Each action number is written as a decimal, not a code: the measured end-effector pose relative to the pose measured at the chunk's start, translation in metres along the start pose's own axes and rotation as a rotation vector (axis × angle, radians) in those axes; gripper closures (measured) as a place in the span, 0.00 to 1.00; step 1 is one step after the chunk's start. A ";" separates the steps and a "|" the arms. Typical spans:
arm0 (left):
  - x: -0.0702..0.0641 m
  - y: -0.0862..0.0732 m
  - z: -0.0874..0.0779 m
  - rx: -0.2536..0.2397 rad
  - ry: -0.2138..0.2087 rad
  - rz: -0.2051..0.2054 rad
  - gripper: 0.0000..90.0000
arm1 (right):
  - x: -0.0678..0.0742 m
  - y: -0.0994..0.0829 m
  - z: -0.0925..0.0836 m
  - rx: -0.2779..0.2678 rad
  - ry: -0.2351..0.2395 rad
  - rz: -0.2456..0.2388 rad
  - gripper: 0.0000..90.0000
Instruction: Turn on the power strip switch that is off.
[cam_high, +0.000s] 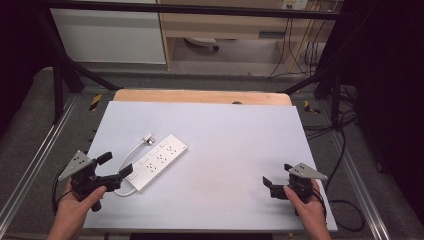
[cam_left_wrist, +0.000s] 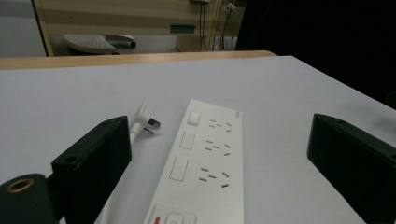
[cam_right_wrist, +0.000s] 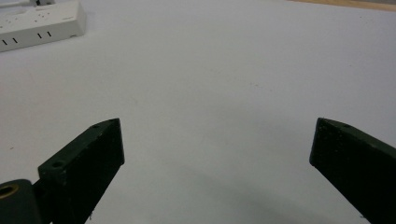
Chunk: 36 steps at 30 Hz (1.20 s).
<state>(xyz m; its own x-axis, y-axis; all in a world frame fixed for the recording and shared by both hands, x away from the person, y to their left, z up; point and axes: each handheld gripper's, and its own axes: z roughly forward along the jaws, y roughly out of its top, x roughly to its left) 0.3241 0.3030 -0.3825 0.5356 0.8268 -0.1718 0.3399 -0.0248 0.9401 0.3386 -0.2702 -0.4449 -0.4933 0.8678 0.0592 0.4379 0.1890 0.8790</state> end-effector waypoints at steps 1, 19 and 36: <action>-0.001 0.002 0.002 0.000 -0.006 0.005 0.07 | 0.000 0.000 0.000 0.000 0.000 0.001 0.04; -0.008 0.022 0.021 -0.001 -0.033 0.028 0.07 | -0.001 0.001 0.000 -0.004 0.008 0.009 0.03; -0.009 0.037 0.037 0.004 -0.046 0.053 0.07 | 0.000 0.001 0.000 -0.007 0.028 0.006 0.02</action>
<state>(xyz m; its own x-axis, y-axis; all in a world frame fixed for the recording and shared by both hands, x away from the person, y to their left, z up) 0.3604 0.2744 -0.3569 0.5880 0.7975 -0.1351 0.3130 -0.0704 0.9471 0.3392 -0.2704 -0.4445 -0.5115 0.8558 0.0771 0.4353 0.1807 0.8820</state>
